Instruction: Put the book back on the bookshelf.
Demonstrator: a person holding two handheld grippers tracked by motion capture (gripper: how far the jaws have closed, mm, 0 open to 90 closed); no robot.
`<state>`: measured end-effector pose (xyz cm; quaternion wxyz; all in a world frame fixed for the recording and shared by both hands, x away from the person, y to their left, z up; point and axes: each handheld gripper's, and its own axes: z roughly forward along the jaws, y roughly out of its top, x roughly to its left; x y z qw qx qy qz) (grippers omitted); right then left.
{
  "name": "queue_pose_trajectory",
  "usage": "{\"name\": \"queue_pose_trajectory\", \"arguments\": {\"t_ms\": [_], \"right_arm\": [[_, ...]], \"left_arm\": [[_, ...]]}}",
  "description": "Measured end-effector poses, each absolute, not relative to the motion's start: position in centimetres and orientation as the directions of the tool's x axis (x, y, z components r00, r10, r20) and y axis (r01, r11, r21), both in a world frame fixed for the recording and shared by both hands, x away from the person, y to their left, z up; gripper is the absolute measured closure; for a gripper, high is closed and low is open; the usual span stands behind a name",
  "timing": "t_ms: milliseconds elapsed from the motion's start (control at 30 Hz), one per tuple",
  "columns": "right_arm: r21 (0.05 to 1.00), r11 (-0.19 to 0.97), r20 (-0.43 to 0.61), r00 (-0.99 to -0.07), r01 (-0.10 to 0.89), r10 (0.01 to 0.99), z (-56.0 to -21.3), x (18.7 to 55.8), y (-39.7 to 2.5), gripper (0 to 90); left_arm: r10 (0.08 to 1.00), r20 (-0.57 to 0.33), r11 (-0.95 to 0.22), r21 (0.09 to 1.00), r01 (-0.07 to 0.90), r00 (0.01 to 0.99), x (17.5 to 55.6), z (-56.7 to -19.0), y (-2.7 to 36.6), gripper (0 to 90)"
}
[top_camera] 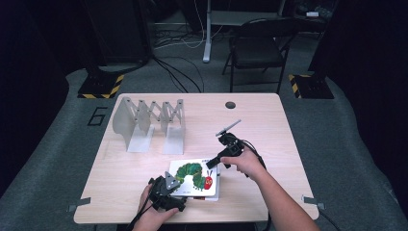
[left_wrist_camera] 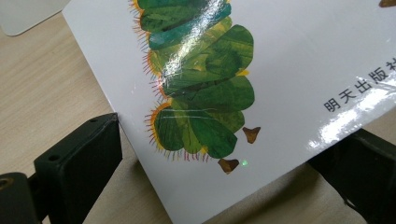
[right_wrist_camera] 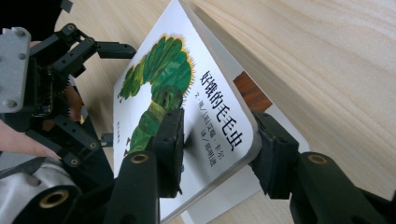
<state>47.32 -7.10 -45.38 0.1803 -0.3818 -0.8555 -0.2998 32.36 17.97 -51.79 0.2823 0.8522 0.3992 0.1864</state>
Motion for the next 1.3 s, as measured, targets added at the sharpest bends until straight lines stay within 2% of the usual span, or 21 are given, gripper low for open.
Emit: {"name": "queue_pose_trajectory", "arguments": {"t_ms": [200, 300, 333, 433, 933, 1067, 1300], "right_arm": [[0.372, 0.523, 0.555, -0.635, 0.767, 0.536, -45.5, 47.3, -7.4, 60.8], [0.373, 0.519, 0.558, -0.633, 0.769, 0.536, -45.5, 47.3, -7.5, 63.0], [0.378, 0.523, 0.557, -0.639, 0.764, 0.531, -45.4, 47.3, -7.6, 65.0], [0.388, 0.517, 0.567, -0.640, 0.763, 0.518, -45.3, 47.2, -7.8, 67.8], [0.398, 0.535, 0.558, -0.660, 0.745, 0.504, -45.1, 47.0, -7.8, 68.5], [0.398, 0.552, 0.538, -0.674, 0.733, 0.507, -45.2, 47.0, -7.8, 68.8], [0.409, 0.559, 0.528, -0.687, 0.721, 0.500, -45.1, 47.0, -7.8, 69.1]], "left_arm": [[0.778, 0.089, -0.529, 0.626, 0.572, 0.622, 32.2, -51.7, 18.3, 5.7], [0.782, 0.050, -0.515, 0.614, 0.598, 0.622, 32.2, -51.7, 18.7, 8.5], [0.781, 0.011, -0.499, 0.611, 0.614, 0.624, 32.3, -51.7, 19.1, 10.7], [0.778, 0.000, -0.496, 0.614, 0.613, 0.629, 32.1, -51.6, 19.3, 14.5], [0.745, 0.000, -0.532, 0.602, 0.595, 0.667, 32.0, -51.3, 20.1, 23.1], [0.738, -0.045, -0.521, 0.595, 0.611, 0.673, 31.8, -50.9, 20.8, 28.2], [0.734, -0.050, -0.518, 0.605, 0.606, 0.677, 32.1, -50.3, 21.3, 28.9]]}}
